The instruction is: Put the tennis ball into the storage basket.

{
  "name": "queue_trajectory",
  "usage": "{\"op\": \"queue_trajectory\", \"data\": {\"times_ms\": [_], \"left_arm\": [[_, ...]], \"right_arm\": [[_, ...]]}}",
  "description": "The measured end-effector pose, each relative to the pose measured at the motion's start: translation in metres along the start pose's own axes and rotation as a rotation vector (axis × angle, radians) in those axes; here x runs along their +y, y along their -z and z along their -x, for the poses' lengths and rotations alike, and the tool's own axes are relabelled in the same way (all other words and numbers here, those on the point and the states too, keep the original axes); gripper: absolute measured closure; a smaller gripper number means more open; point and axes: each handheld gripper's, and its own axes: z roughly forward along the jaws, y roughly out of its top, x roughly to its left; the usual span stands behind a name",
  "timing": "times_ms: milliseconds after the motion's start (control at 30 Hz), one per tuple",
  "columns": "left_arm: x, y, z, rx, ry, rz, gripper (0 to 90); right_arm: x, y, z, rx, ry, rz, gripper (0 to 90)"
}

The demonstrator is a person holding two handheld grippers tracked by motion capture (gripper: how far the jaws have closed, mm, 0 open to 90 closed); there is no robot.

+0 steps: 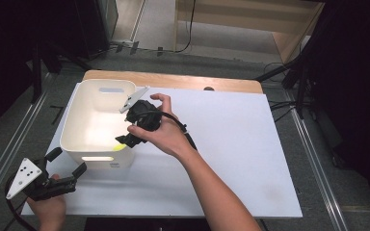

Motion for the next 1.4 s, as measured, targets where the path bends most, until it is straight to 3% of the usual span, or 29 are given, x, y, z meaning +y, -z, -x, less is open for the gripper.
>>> {"op": "queue_trajectory", "data": {"times_ms": [567, 667, 800, 1400], "left_arm": [[0.0, 0.0, 0.0, 0.0, -0.007, -0.003, 1.4], [0.0, 0.0, 0.0, 0.0, -0.007, -0.004, 1.4], [0.0, 0.0, 0.0, 0.0, -0.007, -0.005, 1.4], [0.0, 0.0, 0.001, 0.002, -0.008, -0.007, 1.4]], "right_arm": [[-0.038, 0.029, 0.009, -0.067, -0.084, 0.058, 8.6], [-0.046, 0.031, 0.009, -0.06, -0.1, 0.051, 0.5], [-0.054, 0.033, 0.009, -0.067, -0.101, 0.056, 0.5], [-0.107, 0.052, 0.009, -0.146, -0.188, 0.098, 0.0]]}}
